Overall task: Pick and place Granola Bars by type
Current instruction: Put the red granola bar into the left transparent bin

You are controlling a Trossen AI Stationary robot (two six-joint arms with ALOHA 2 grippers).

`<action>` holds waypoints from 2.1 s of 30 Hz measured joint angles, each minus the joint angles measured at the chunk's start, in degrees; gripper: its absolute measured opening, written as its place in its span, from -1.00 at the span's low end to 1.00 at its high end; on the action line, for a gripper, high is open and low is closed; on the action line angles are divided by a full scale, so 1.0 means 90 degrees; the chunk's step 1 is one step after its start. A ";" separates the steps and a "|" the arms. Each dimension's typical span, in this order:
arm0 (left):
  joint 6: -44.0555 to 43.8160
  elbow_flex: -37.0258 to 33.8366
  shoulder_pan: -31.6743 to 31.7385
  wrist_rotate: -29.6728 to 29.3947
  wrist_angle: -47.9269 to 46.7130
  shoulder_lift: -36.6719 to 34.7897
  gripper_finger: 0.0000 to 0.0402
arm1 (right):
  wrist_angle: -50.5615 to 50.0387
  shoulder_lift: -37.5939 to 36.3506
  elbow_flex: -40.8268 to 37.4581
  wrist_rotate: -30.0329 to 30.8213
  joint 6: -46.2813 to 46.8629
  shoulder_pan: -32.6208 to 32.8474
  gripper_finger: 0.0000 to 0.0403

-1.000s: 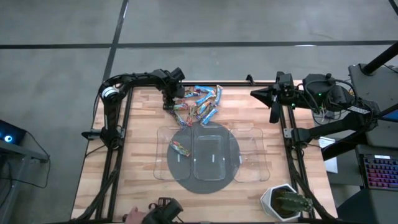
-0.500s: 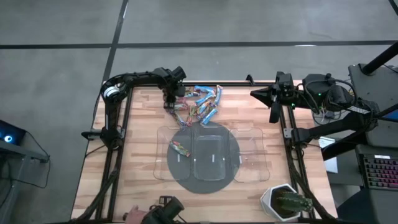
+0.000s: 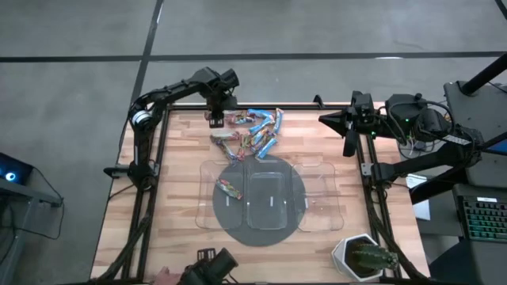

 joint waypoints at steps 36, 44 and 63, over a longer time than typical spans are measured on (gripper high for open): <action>-0.3219 0.0919 -0.3616 0.0626 -0.1354 -0.2095 -0.65 | -0.0010 0.0030 -0.0070 -0.0044 -0.0053 0.0002 -0.96; -0.3649 0.0435 -0.4345 0.0631 -0.1312 -0.2112 -0.65 | 0.0001 0.0036 -0.0292 -0.0162 0.0048 0.0001 -0.96; -0.3697 -0.2568 -0.4760 0.0617 -0.0082 -0.2536 -0.65 | 0.0289 0.0032 -0.0342 -0.0253 0.0246 0.0002 -0.96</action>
